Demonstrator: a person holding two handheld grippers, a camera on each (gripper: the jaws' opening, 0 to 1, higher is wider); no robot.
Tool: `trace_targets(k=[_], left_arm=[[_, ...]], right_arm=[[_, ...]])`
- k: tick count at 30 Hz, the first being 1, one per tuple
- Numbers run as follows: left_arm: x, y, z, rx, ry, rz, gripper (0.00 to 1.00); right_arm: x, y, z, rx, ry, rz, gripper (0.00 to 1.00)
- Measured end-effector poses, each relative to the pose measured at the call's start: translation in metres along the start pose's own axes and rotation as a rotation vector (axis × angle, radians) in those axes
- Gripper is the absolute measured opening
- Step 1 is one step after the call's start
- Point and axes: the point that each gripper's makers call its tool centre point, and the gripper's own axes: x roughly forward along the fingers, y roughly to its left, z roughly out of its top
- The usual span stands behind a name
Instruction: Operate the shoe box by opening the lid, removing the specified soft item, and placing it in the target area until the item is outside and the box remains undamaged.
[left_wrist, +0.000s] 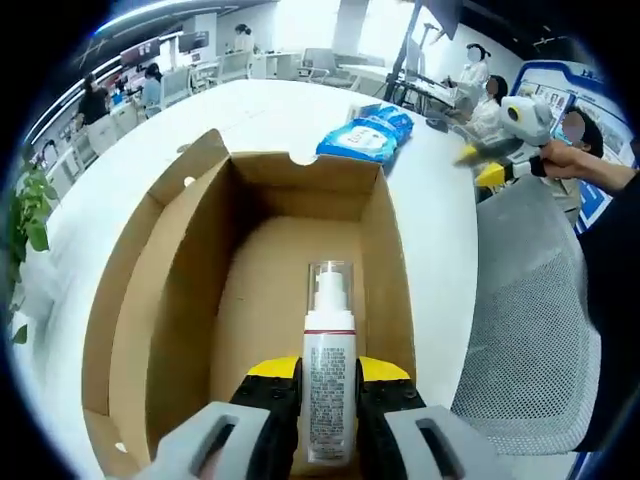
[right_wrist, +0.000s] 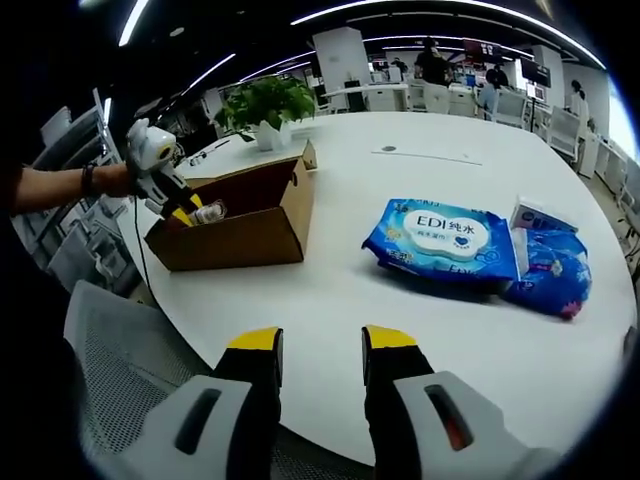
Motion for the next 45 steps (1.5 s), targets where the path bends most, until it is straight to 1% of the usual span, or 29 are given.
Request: trace_targets(k=[1, 3, 6, 8, 9, 11, 13, 15, 20, 21, 23, 25, 26, 29, 31, 32, 36, 43, 45], left_arm=[[0.0, -0.001, 0.001, 0.006, -0.001, 0.001, 0.2], [-0.004, -0.004, 0.009, 0.018, -0.019, -0.007, 0.2], [-0.008, -0.012, 0.024, 0.026, -0.072, -0.031, 0.2], [-0.011, -0.019, 0.032, 0.037, -0.097, -0.045, 0.2], [-0.013, -0.024, 0.039, 0.053, -0.115, -0.057, 0.2], [-0.015, -0.032, 0.046, 0.079, -0.129, -0.067, 0.2], [-0.017, -0.044, 0.056, 0.119, -0.146, -0.086, 0.2], [-0.018, -0.052, 0.061, 0.153, -0.149, -0.095, 0.2], [-0.018, -0.08, 0.078, 0.242, -0.168, -0.151, 0.2], [-0.018, -0.082, 0.08, 0.25, -0.169, -0.154, 0.2], [-0.017, -0.093, 0.085, 0.287, -0.173, -0.179, 0.2], [-0.016, -0.098, 0.088, 0.311, -0.175, -0.195, 0.2], [-0.016, -0.105, 0.09, 0.327, -0.178, -0.209, 0.2], [-0.016, -0.117, 0.095, 0.363, -0.182, -0.237, 0.2], [-0.016, -0.124, 0.098, 0.384, -0.18, -0.251, 0.2], [-0.016, -0.128, 0.098, 0.397, -0.177, -0.258, 0.2], [-0.017, -0.136, 0.101, 0.42, -0.176, -0.275, 0.2], [-0.016, -0.144, 0.103, 0.443, -0.175, -0.295, 0.2], [-0.016, -0.15, 0.104, 0.458, -0.173, -0.308, 0.2]], right_arm=[[0.0, 0.0, 0.0, -0.001, 0.0, 0.001, 0.29], [0.0, 0.001, 0.001, -0.006, -0.002, 0.009, 0.29], [0.0, 0.005, 0.003, -0.01, -0.006, 0.024, 0.29], [0.0, 0.01, 0.005, -0.015, -0.012, 0.042, 0.29], [0.0, 0.013, 0.006, -0.018, -0.015, 0.055, 0.29], [0.0, 0.021, 0.01, -0.033, -0.026, 0.081, 0.29], [0.001, 0.03, 0.016, -0.055, -0.037, 0.118, 0.29], [0.001, 0.038, 0.021, -0.077, -0.046, 0.146, 0.29], [0.0, 0.055, 0.035, -0.128, -0.068, 0.21, 0.31], [-0.001, 0.058, 0.037, -0.138, -0.072, 0.221, 0.31], [-0.003, 0.068, 0.046, -0.164, -0.088, 0.255, 0.31], [-0.005, 0.076, 0.052, -0.181, -0.102, 0.285, 0.31], [-0.007, 0.081, 0.055, -0.192, -0.109, 0.304, 0.31], [-0.01, 0.092, 0.059, -0.236, -0.106, 0.352, 0.31], [-0.011, 0.096, 0.061, -0.256, -0.105, 0.369, 0.32], [-0.013, 0.102, 0.062, -0.275, -0.104, 0.391, 0.33], [-0.016, 0.111, 0.065, -0.296, -0.107, 0.425, 0.33], [-0.018, 0.119, 0.066, -0.318, -0.107, 0.456, 0.32], [-0.019, 0.122, 0.067, -0.323, -0.107, 0.469, 0.32]])
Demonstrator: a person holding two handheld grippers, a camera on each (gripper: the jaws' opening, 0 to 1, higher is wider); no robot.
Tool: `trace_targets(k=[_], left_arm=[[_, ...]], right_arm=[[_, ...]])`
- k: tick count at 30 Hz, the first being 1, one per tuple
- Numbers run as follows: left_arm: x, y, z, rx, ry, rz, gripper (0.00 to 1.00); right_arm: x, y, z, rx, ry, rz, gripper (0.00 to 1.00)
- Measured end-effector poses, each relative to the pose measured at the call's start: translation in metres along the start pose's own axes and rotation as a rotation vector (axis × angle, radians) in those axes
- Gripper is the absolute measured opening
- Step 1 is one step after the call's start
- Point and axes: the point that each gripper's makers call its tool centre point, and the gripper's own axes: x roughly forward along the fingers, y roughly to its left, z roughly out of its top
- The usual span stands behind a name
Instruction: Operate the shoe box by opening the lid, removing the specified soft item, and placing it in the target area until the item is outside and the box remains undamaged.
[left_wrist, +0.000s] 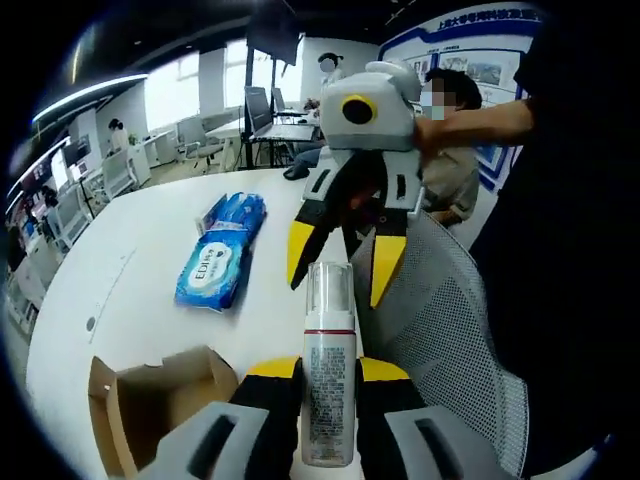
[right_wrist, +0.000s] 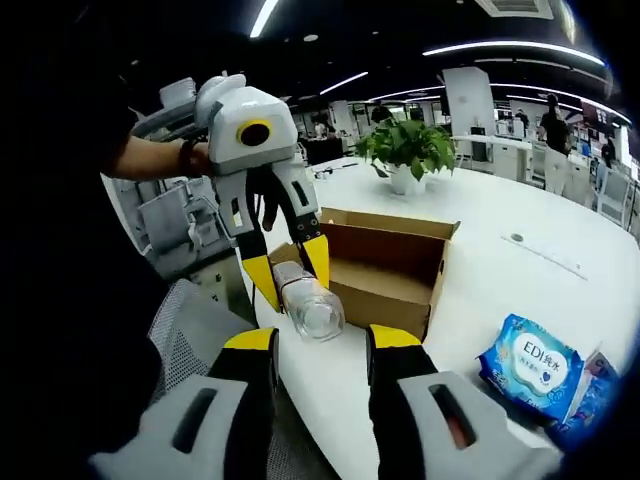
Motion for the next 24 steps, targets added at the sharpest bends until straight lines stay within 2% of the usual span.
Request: trace_targets(k=[12, 18, 24], left_arm=[[0.009, -0.015, 0.007, 0.079, 0.029, -0.08, 0.2], [0.01, -0.016, 0.016, 0.097, 0.019, -0.105, 0.2], [0.014, -0.02, 0.018, 0.11, 0.022, -0.144, 0.2]], right_arm=[[0.002, 0.018, 0.005, -0.036, -0.003, 0.091, 0.29], [0.001, 0.019, 0.003, -0.039, 0.002, 0.105, 0.2], [-0.002, 0.023, 0.001, -0.014, 0.009, 0.104, 0.2]])
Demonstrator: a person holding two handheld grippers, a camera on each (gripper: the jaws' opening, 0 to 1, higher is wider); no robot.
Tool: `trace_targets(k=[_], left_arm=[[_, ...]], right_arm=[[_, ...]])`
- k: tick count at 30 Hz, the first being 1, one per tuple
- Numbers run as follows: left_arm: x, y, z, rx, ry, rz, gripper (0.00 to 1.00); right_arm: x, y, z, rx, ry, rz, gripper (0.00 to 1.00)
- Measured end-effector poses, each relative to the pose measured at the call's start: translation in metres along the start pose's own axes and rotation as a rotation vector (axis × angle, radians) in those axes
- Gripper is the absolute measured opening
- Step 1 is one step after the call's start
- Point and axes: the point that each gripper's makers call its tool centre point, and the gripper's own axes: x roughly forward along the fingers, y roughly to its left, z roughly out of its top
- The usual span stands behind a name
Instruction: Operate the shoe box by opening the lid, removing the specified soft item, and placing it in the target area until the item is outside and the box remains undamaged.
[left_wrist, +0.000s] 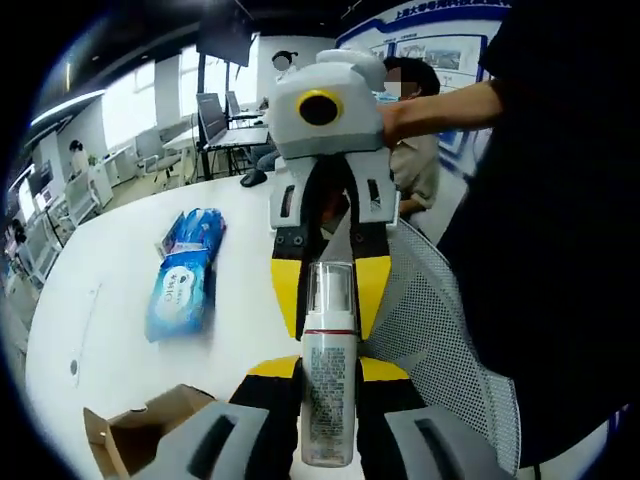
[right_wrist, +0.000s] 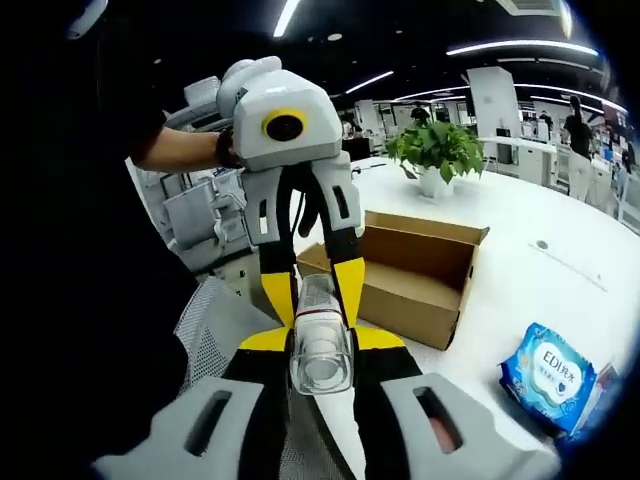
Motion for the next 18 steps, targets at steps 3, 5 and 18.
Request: trace_targets(k=[3, 5, 18], left_arm=[[0.002, 0.0, 0.0, -0.007, -0.003, -0.015, 0.2], [0.004, 0.0, 0.0, -0.004, -0.003, -0.011, 0.2], [0.019, 0.007, -0.005, -0.045, -0.027, 0.014, 0.22]], right_arm=[[-0.001, 0.001, -0.001, 0.005, 0.005, -0.009, 0.19], [-0.001, -0.001, -0.003, 0.005, 0.018, -0.022, 0.19], [-0.005, -0.009, -0.014, 0.053, 0.025, -0.076, 0.19]])
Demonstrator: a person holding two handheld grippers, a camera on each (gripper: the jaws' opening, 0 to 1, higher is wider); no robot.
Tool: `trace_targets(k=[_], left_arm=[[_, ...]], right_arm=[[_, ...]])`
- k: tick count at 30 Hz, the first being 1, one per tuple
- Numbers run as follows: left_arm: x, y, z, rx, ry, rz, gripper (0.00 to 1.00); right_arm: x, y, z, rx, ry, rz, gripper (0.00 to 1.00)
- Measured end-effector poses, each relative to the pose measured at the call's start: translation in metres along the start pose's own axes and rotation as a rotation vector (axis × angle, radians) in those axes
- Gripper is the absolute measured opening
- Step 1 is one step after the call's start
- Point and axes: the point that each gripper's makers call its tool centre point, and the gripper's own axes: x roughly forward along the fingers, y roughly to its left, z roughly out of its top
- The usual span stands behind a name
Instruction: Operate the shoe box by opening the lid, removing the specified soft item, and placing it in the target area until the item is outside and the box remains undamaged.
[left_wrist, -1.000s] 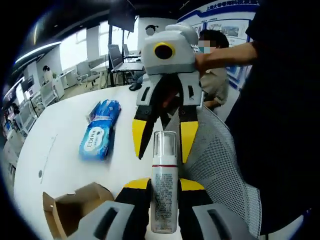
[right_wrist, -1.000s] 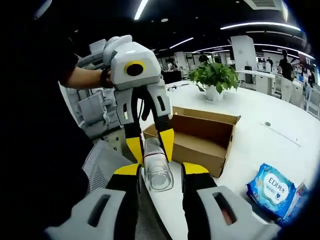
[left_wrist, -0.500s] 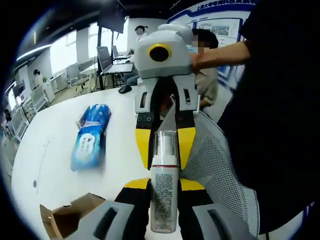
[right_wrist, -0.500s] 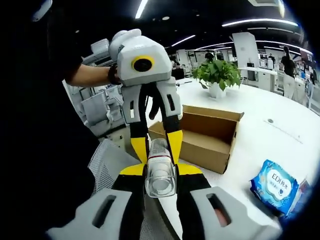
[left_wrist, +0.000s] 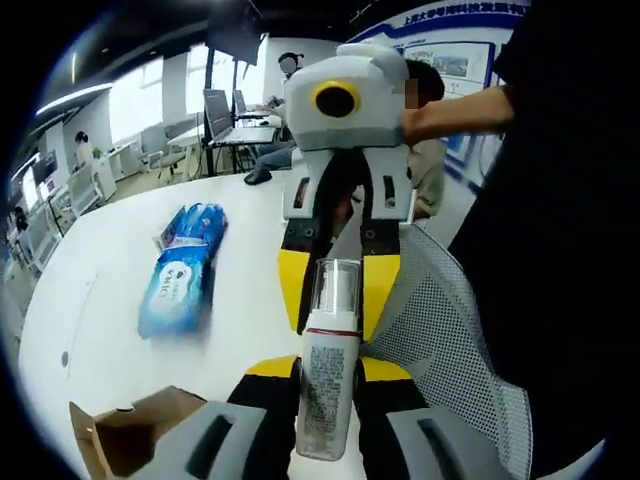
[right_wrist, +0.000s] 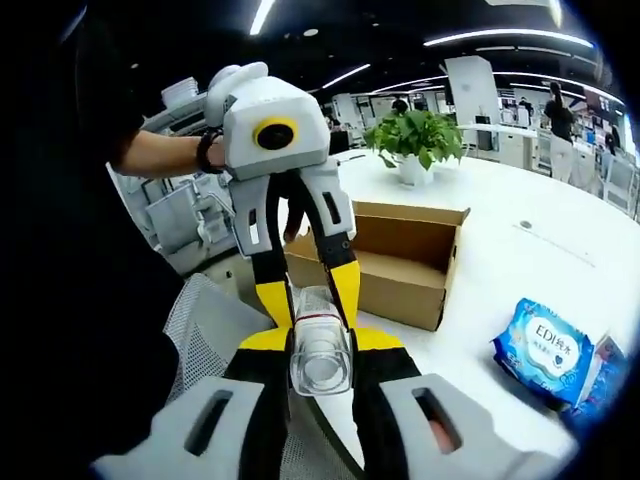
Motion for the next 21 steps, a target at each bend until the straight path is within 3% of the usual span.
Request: trace_targets(k=[9, 16, 21], left_arm=[[0.001, 0.005, -0.007, -0.04, -0.011, 0.042, 0.24], [-0.003, 0.009, -0.017, -0.124, -0.057, 0.098, 0.25], [-0.009, 0.012, -0.022, -0.222, -0.128, 0.156, 0.26]], right_arm=[[-0.01, -0.01, -0.01, 0.004, 0.027, -0.033, 0.19], [-0.018, -0.015, -0.024, -0.01, 0.084, -0.053, 0.19], [-0.022, -0.018, -0.031, -0.009, 0.107, -0.061, 0.19]])
